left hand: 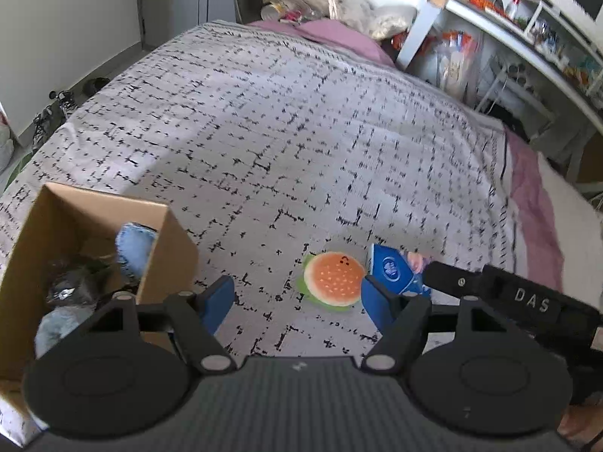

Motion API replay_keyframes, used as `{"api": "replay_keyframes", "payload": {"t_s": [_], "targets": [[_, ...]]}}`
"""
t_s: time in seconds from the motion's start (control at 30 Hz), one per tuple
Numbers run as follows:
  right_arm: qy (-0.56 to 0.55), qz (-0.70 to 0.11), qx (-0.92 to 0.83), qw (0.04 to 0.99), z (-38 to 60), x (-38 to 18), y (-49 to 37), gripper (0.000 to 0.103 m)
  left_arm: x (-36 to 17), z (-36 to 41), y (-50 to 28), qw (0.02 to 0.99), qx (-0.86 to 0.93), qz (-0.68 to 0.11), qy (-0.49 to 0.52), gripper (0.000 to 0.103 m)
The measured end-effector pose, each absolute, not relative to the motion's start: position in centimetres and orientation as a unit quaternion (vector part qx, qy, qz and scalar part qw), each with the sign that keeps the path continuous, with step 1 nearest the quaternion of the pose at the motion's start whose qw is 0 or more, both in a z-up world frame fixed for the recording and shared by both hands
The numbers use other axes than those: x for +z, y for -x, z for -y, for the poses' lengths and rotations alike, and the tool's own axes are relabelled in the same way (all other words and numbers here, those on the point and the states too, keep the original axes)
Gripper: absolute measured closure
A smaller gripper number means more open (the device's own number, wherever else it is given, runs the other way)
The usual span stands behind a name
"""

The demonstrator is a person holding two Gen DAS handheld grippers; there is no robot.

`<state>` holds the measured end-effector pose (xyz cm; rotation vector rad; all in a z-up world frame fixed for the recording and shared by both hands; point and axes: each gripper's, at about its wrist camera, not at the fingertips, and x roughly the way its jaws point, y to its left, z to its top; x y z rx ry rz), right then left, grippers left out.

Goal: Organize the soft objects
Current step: 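Grasp the burger squishy with the left gripper while the right grasps the blue tissue packet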

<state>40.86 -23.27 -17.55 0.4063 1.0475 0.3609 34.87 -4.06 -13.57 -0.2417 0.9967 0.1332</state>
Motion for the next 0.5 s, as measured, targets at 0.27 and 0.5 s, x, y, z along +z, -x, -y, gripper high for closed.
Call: {"api": "replay_keyframes", "payload": {"t_s": [0.27, 0.5], "targets": [[-0.216, -0.500, 0.184, 0.818, 23.3, -18.9, -42.6, 0.004, -18.0, 5.1, -36.9, 0.863, 0.067, -0.490, 0.099, 0.030], [-0.202, -0.509, 0.177, 0.818, 23.4, -20.0, -43.7, 0.004, -20.1, 6.2, -37.9, 0.864, 0.050, -0.492, 0.090, 0.030]]}}
